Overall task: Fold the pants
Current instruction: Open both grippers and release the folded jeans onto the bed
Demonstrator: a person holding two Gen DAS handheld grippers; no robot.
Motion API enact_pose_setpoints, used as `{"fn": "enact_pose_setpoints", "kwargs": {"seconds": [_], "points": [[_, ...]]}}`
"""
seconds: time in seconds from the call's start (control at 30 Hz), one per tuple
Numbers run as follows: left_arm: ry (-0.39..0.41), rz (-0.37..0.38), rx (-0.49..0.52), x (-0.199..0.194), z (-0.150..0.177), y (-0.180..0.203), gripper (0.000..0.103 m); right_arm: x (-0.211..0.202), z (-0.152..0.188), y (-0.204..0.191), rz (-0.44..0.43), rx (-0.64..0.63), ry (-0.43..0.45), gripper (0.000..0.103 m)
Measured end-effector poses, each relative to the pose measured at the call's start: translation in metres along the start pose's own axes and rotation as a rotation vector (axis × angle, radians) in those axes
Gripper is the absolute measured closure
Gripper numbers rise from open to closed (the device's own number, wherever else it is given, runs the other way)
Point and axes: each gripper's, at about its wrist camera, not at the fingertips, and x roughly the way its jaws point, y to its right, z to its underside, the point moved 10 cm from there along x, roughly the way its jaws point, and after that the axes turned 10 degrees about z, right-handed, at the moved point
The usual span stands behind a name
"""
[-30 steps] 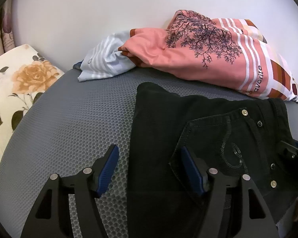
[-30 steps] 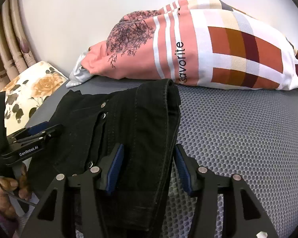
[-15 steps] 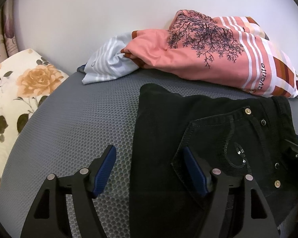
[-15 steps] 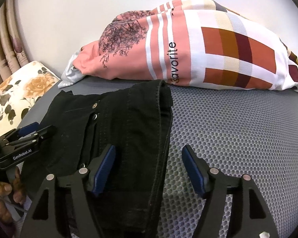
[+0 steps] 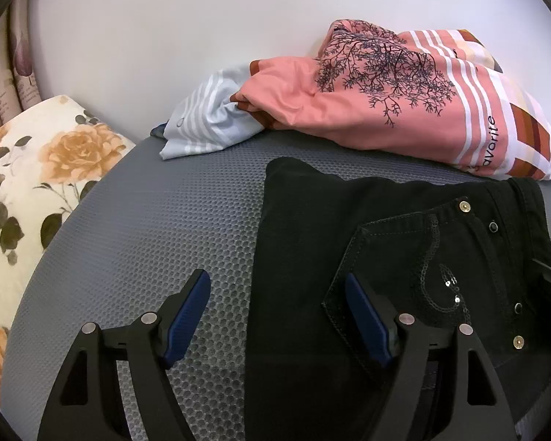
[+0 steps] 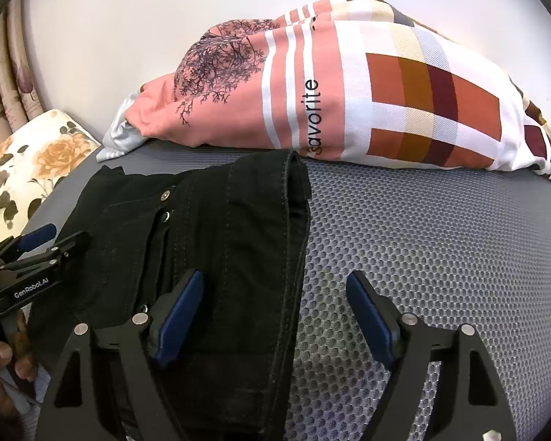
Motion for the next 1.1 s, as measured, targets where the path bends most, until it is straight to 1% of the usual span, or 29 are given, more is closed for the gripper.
{"fn": "enact_pose_setpoints", "kwargs": {"seconds": [0.3,0.7,0.8,0.93,1.1], "points": [[0.003,-0.015,0.005,-0.0006,0.0004,-0.0003,0.025,0.0002,-0.0005,0.0005,0.009,-0.003,0.004,0.023],[0.009,-0.029,0.011,-0.0016,-0.0004,-0.0012,0.024,0.0009,0.0005,-0.0007,0.01,-0.007,0.005,0.017],[0.011,-0.031,0.008,-0.0022,-0.0007,-0.0022,0.023,0.0003,0.0011,-0.0012,0.011,-0.009,0.005,0.015],[0.016,-0.036,0.007,-0.0025,-0.0013,-0.0031,0.023,-0.0013,0.0021,-0.0061,0.004,-0.031,0.006,0.008],[0.021,-0.044,0.003,-0.0036,-0.0019,-0.0051,0.022,-0.0029,0.0018,-0.0066,0.013,-0.038,0.011,0.007]]}}
